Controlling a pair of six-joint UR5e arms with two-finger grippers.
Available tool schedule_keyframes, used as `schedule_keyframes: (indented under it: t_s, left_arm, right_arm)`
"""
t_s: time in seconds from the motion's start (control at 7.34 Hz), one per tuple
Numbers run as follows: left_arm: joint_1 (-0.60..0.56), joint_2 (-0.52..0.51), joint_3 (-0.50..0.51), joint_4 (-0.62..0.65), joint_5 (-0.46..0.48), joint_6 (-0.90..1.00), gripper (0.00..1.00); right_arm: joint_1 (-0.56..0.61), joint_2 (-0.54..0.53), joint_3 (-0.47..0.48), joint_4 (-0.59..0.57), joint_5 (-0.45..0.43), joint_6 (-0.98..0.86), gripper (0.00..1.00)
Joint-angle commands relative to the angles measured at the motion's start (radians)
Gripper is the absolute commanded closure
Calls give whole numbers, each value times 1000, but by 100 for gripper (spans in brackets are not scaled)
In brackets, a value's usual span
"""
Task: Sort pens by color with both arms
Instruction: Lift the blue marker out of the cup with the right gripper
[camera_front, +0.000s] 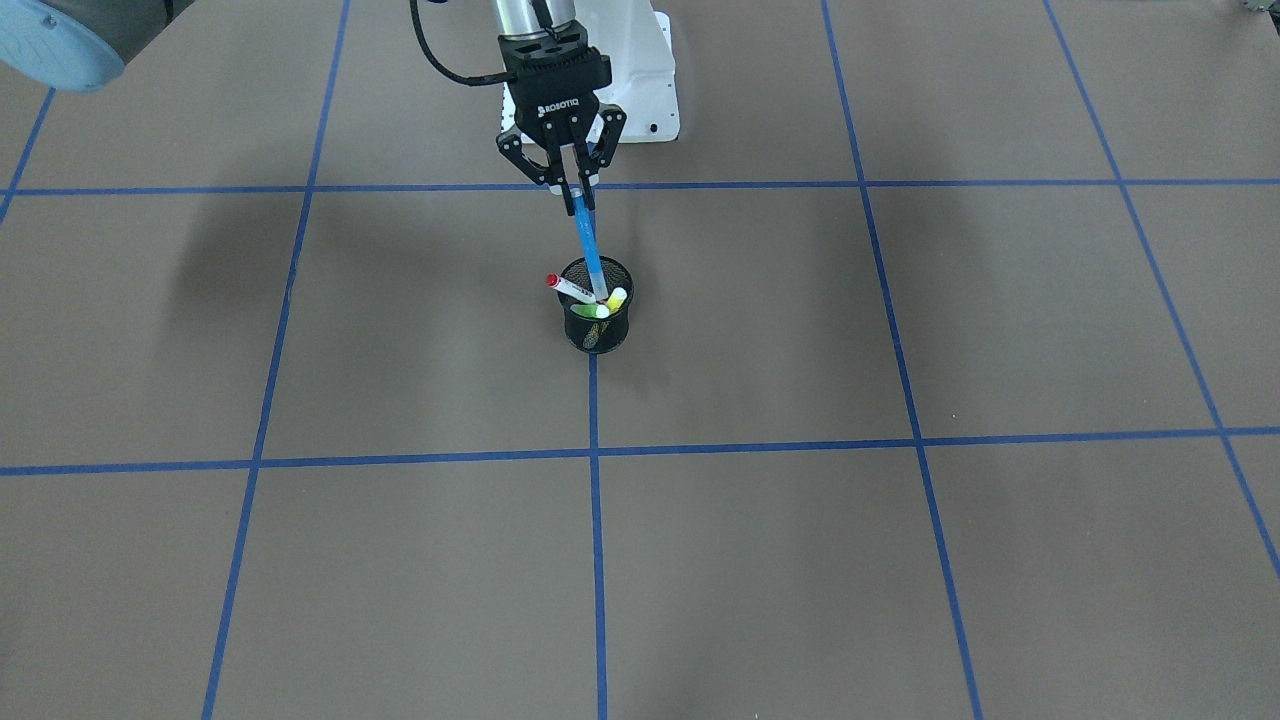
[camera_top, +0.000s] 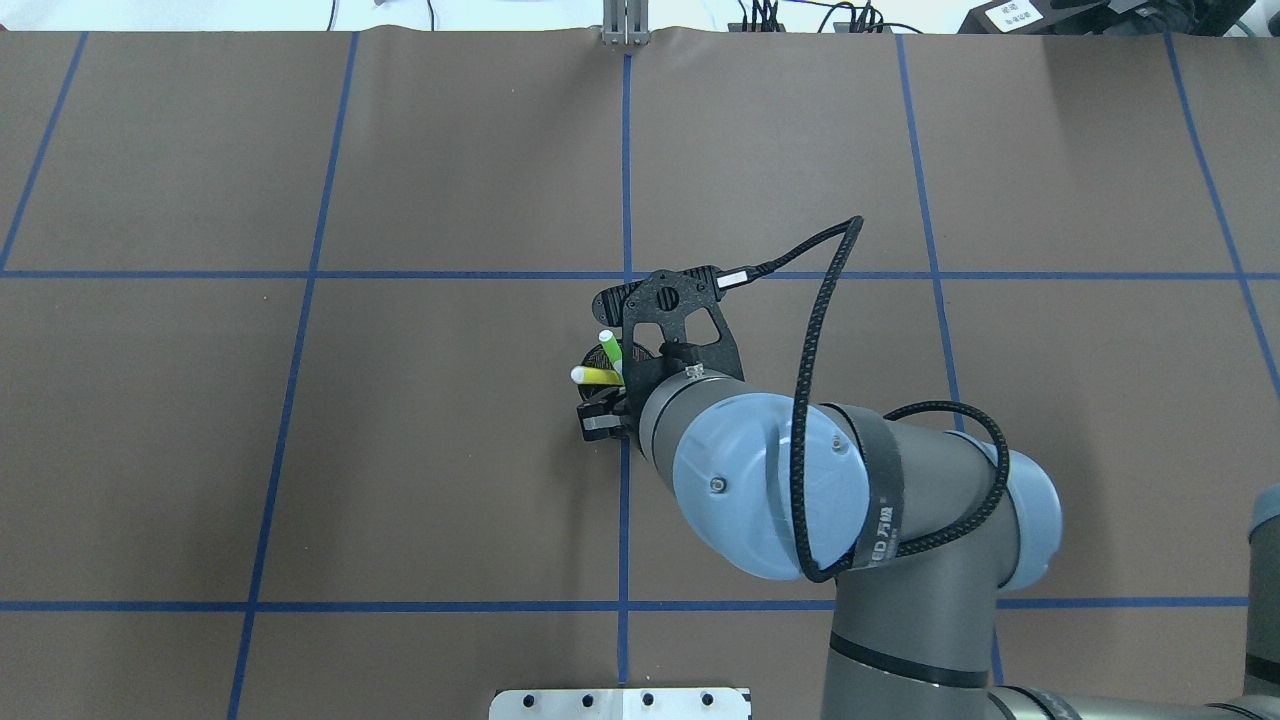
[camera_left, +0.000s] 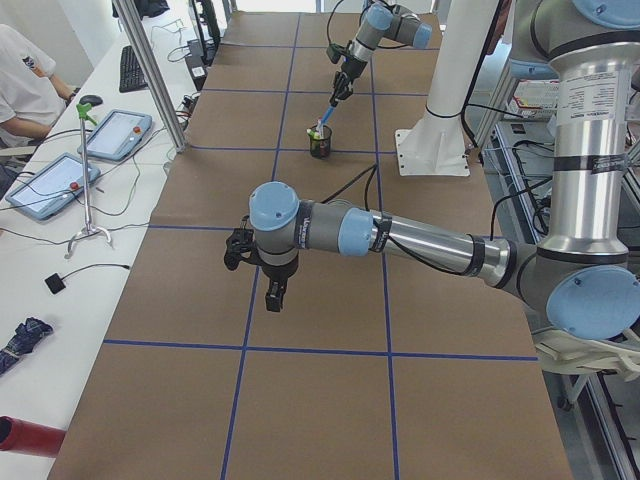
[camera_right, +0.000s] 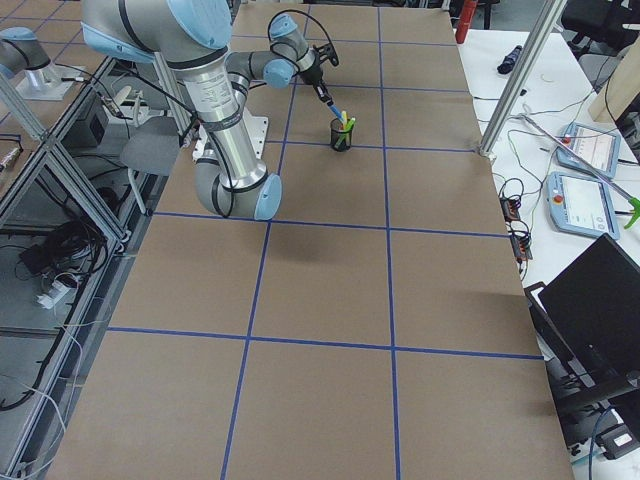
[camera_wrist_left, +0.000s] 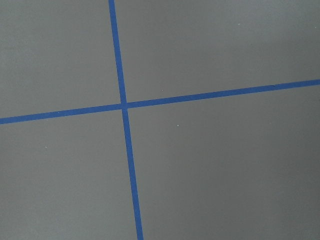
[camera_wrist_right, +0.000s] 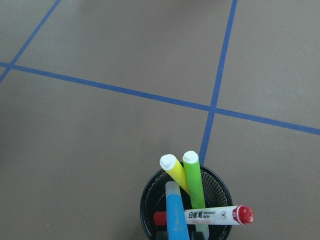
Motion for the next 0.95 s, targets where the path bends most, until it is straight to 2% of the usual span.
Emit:
schedule_keyframes:
  t_s: [0.0, 0.27, 0.41, 0.54, 0.68, 0.82]
  left_arm:
    - [0, 0, 0, -1, -1, 0, 0]
    - [0, -2, 0, -1, -1, -2, 0]
    - [0, -2, 0, -1, -1, -2, 0]
    - [0, -2, 0, -3, -1, -2, 0]
    - [0, -2, -2, -3, -1, -2, 0]
    - [0, -3, -16, -1, -1, -3, 0]
  right_arm:
    - [11, -1, 92, -67, 3, 0, 100]
    - [73, 2, 104, -61, 3, 0, 100]
    - [136, -1, 76, -54, 4, -11, 100]
    - [184, 2, 14, -48, 6, -3, 100]
    - [237, 5, -91, 62, 6, 1, 100]
    - [277, 6, -235, 212, 4, 70, 100]
